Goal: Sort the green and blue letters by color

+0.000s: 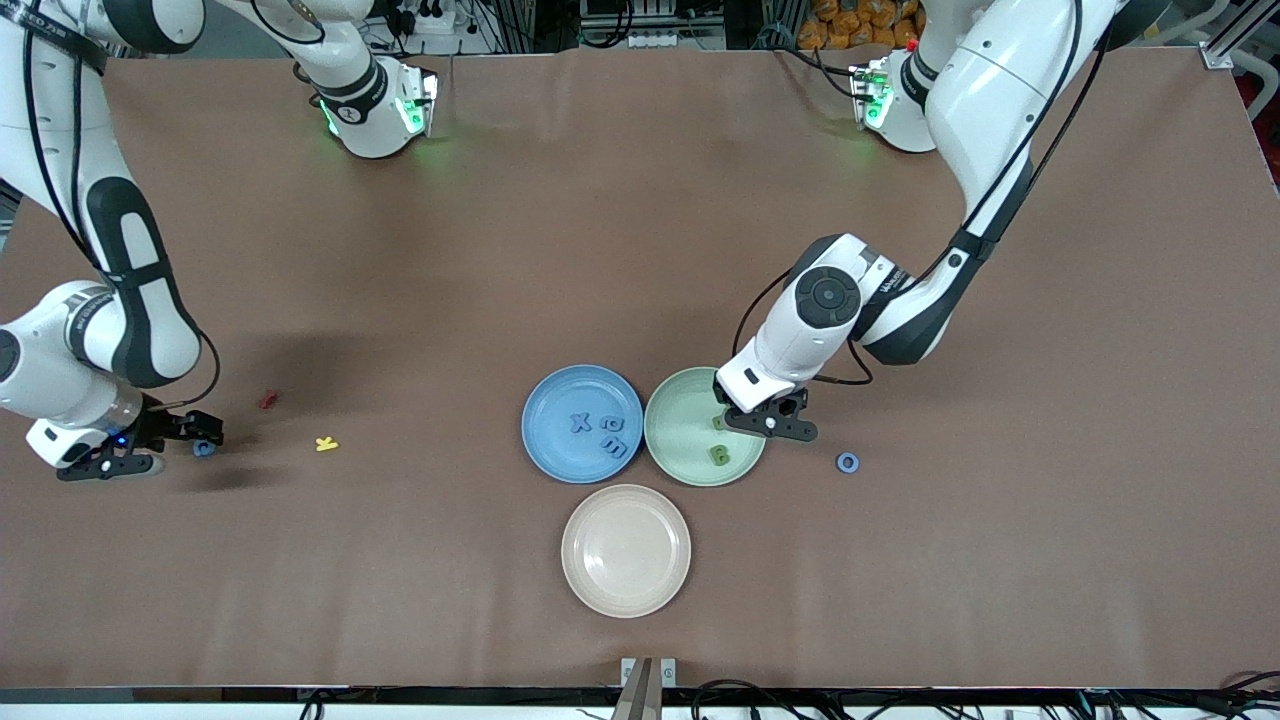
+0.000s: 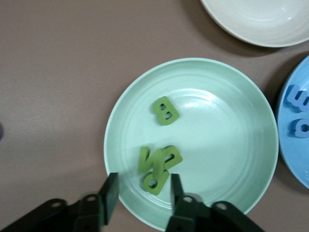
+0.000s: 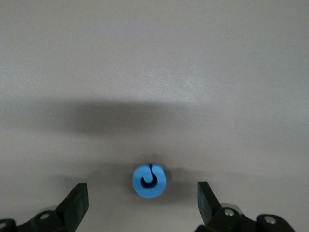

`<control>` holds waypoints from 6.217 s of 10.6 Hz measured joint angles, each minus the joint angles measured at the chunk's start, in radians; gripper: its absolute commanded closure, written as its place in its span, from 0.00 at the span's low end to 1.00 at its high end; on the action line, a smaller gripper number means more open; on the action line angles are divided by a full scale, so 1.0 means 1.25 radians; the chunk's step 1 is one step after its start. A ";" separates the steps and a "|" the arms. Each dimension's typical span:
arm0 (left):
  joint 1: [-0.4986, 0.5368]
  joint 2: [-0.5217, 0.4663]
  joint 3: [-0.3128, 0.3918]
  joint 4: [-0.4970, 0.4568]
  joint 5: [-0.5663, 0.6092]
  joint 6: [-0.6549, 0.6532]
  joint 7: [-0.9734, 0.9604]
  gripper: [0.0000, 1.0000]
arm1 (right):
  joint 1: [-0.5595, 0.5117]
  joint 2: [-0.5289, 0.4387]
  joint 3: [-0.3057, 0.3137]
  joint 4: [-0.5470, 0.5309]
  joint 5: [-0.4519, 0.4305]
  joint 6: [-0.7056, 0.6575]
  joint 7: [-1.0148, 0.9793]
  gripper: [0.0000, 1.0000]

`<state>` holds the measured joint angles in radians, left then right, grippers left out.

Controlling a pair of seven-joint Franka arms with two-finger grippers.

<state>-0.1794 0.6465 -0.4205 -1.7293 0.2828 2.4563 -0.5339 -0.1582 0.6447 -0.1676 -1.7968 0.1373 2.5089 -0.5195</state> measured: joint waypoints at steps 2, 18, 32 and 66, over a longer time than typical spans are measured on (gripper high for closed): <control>0.004 -0.027 0.002 0.022 0.000 -0.054 -0.001 0.00 | 0.000 0.012 0.004 -0.001 0.000 0.016 0.000 0.00; 0.245 -0.544 0.070 0.053 -0.098 -0.479 0.082 0.00 | -0.015 0.030 0.009 -0.016 0.117 0.074 0.001 0.73; 0.158 -0.535 0.190 0.139 -0.211 -0.643 0.133 0.00 | 0.495 -0.070 0.035 0.005 0.127 -0.023 0.671 0.75; 0.156 -0.532 0.217 0.156 -0.211 -0.701 0.253 0.00 | 0.184 -0.508 0.013 0.253 -0.146 -0.796 0.505 0.00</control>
<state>0.0158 -0.0182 -0.1488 -1.5340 0.0193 1.5795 -0.2181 0.0712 0.0094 -0.1509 -1.4810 -0.0447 1.5140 0.1120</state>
